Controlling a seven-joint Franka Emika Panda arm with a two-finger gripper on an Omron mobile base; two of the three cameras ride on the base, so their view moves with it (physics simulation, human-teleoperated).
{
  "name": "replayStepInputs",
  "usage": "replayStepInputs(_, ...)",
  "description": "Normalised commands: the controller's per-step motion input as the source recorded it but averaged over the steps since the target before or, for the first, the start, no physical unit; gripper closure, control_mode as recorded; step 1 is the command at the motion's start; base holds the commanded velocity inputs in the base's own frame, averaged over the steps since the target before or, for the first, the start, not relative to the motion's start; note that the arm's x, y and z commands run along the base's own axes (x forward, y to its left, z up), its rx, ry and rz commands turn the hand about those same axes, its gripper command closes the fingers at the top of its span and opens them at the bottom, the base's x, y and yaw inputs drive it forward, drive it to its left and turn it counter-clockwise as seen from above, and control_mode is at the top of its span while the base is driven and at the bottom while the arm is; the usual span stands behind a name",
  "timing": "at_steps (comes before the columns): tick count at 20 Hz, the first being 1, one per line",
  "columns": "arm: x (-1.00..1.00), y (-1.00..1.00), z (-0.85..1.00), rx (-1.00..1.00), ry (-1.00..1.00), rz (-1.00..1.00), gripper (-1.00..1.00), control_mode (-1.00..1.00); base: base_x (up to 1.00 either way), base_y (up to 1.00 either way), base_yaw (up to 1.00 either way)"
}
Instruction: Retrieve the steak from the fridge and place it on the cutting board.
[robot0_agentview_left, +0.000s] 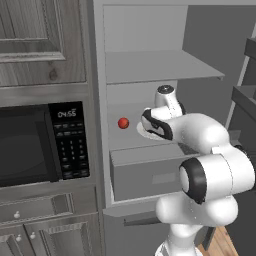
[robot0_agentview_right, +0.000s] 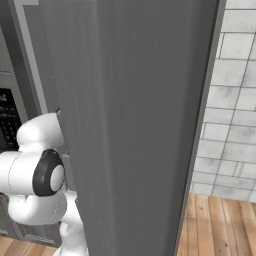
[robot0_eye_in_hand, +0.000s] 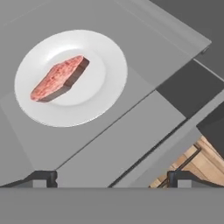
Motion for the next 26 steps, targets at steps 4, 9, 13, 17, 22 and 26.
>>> replayStepInputs(4,0.56,0.00,0.00,0.00,0.00,0.00,-1.00,-1.00,0.00,0.00,0.00)
replayStepInputs(9,0.49,0.00,-0.04,0.00,0.00,0.00,-1.00,-1.00,0.00,0.00,0.00)
replayStepInputs(13,0.52,0.00,-0.22,0.00,0.00,0.00,-1.00,-1.00,0.00,0.00,0.00)
replayStepInputs(17,0.58,0.00,-0.37,0.00,0.00,0.00,-1.00,-1.00,0.00,0.00,0.00)
replayStepInputs(22,0.51,0.00,-0.29,0.00,0.00,0.00,-1.00,-1.00,0.00,0.00,0.00)
replayStepInputs(26,0.51,0.00,-0.11,0.00,0.00,0.00,-1.00,-1.00,0.00,0.00,0.00)
